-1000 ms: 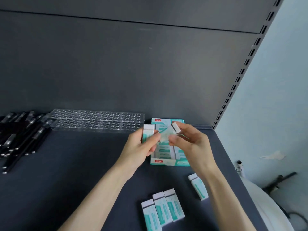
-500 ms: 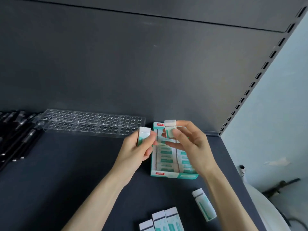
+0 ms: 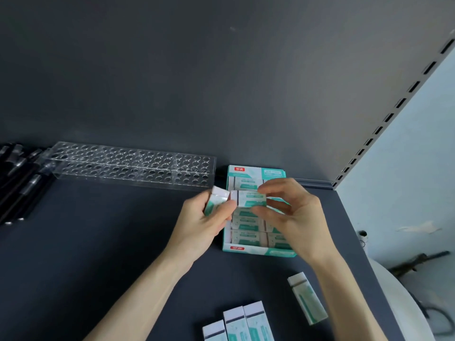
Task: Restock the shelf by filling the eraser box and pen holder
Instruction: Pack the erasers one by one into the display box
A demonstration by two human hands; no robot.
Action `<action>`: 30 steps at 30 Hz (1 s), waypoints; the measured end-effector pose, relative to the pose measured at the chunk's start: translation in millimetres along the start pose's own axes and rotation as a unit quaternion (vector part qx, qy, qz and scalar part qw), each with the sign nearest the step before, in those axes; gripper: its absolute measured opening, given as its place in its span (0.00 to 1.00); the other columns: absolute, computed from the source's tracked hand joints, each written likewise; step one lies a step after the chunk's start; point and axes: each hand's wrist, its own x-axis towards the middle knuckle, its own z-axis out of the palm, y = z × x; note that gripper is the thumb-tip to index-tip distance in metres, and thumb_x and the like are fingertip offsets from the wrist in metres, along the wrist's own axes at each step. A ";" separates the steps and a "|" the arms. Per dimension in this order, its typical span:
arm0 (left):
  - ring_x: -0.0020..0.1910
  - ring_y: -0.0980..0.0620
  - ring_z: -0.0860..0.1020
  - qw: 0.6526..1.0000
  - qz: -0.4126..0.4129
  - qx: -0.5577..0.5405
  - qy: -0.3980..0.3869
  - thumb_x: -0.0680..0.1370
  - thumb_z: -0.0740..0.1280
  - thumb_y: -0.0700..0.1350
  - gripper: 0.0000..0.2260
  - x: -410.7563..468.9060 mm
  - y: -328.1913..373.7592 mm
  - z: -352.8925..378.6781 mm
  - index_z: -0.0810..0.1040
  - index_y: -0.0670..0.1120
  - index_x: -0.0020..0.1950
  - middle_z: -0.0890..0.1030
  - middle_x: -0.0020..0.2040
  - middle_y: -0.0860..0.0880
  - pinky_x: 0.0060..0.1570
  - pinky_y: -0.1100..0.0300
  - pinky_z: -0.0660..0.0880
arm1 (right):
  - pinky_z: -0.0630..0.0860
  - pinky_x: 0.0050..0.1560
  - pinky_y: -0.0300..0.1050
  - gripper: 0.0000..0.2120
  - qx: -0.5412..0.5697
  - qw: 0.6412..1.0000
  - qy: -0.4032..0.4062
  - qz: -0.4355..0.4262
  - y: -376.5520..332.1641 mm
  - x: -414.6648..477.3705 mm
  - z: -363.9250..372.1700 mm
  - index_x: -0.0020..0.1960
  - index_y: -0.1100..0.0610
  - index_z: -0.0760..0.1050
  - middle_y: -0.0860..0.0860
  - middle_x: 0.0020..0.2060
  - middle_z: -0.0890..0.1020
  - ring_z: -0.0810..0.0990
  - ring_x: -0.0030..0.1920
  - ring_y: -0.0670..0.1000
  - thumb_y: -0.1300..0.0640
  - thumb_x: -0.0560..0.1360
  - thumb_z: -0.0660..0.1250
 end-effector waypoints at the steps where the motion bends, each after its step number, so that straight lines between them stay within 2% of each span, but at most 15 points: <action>1: 0.24 0.62 0.70 1.000 0.003 0.004 0.003 0.78 0.65 0.37 0.07 -0.3 -0.7 0.0 0.76 0.43 0.41 0.75 0.27 0.58 0.27 0.73 0.66 | 0.75 0.48 0.31 0.13 -0.027 1.000 0.006 -0.001 0.1 -0.6 -1.3 0.44 0.51 0.79 0.43 0.47 0.80 0.80 0.48 0.43 0.67 0.67 0.75; 4: 0.26 0.61 0.68 0.999 -0.013 -0.012 0.046 0.80 0.62 0.42 0.05 2.5 -3.9 -3.6 0.76 0.43 0.46 0.74 0.31 0.55 0.27 0.70 0.66 | 0.73 0.46 0.30 0.11 -0.122 0.992 0.009 -0.018 2.7 -1.3 -5.1 0.42 0.51 0.80 0.40 0.45 0.80 0.78 0.45 0.42 0.64 0.66 0.76; 8: 0.30 0.54 0.71 0.996 -0.012 -0.011 0.088 0.81 0.57 0.41 0.08 8.8 -9.8 -7.2 0.76 0.44 0.51 0.77 0.33 0.51 0.29 0.63 0.68 | 0.72 0.42 0.28 0.08 -0.167 0.985 -0.006 -0.039 6.0 -1.5 -1.2 0.43 0.55 0.81 0.42 0.44 0.79 0.77 0.41 0.43 0.64 0.66 0.76; 11: 0.36 0.57 0.76 0.996 0.010 0.009 0.083 0.81 0.58 0.41 0.08 6.9 -10.7 -5.0 0.77 0.46 0.51 0.81 0.36 0.52 0.36 0.67 0.72 | 0.73 0.42 0.27 0.06 -0.188 0.980 -0.008 -0.060 8.7 -2.0 5.0 0.43 0.58 0.81 0.43 0.44 0.78 0.77 0.42 0.42 0.63 0.67 0.76; 14: 0.42 0.63 0.79 0.998 0.022 0.006 0.064 0.81 0.60 0.41 0.07 5.4 -9.6 -3.6 0.78 0.45 0.49 0.85 0.42 0.51 0.41 0.76 0.69 | 0.75 0.43 0.30 0.05 -0.205 0.976 -0.002 -0.070 12.9 -1.0 10.4 0.42 0.60 0.82 0.45 0.45 0.77 0.76 0.42 0.44 0.63 0.68 0.75; 16: 0.44 0.62 0.79 0.998 0.028 0.001 0.059 0.80 0.61 0.39 0.07 4.9 -8.9 -2.6 0.79 0.43 0.49 0.85 0.43 0.52 0.43 0.77 0.69 | 0.75 0.43 0.33 0.04 -0.212 0.974 -0.003 -0.074 14.5 -0.5 12.4 0.43 0.61 0.82 0.45 0.45 0.77 0.76 0.41 0.46 0.63 0.68 0.75; 19: 0.42 0.61 0.79 0.997 0.021 -0.020 0.075 0.79 0.63 0.40 0.07 5.2 -9.2 -2.6 0.81 0.44 0.48 0.84 0.42 0.53 0.42 0.76 0.71 | 0.76 0.43 0.38 0.04 -0.218 0.972 -0.014 -0.082 15.4 -1.2 11.3 0.44 0.60 0.82 0.45 0.46 0.77 0.77 0.40 0.48 0.65 0.70 0.73; 23: 0.43 0.66 0.77 0.995 0.021 -0.034 0.094 0.78 0.65 0.41 0.07 5.7 -8.5 -6.0 0.83 0.45 0.50 0.83 0.48 0.50 0.42 0.78 0.68 | 0.76 0.46 0.37 0.05 -0.221 0.972 -0.019 -0.079 15.5 -2.1 9.8 0.46 0.59 0.83 0.45 0.48 0.74 0.77 0.42 0.48 0.65 0.71 0.71; 27: 0.35 0.65 0.75 0.995 0.028 -0.055 0.084 0.78 0.65 0.39 0.06 3.7 -4.6 -5.5 0.82 0.44 0.47 0.82 0.36 0.57 0.35 0.74 0.68 | 0.76 0.49 0.35 0.06 -0.240 0.968 -0.026 -0.075 16.2 -1.9 9.1 0.49 0.58 0.83 0.46 0.49 0.72 0.77 0.45 0.47 0.63 0.72 0.71; 30: 0.35 0.60 0.74 0.995 0.032 -0.060 0.075 0.76 0.66 0.39 0.06 3.3 -5.3 -6.8 0.82 0.46 0.49 0.81 0.37 0.54 0.34 0.67 0.68 | 0.74 0.50 0.33 0.08 -0.208 0.976 -0.016 -0.066 11.8 -2.6 8.5 0.51 0.55 0.81 0.44 0.50 0.74 0.76 0.51 0.45 0.57 0.72 0.71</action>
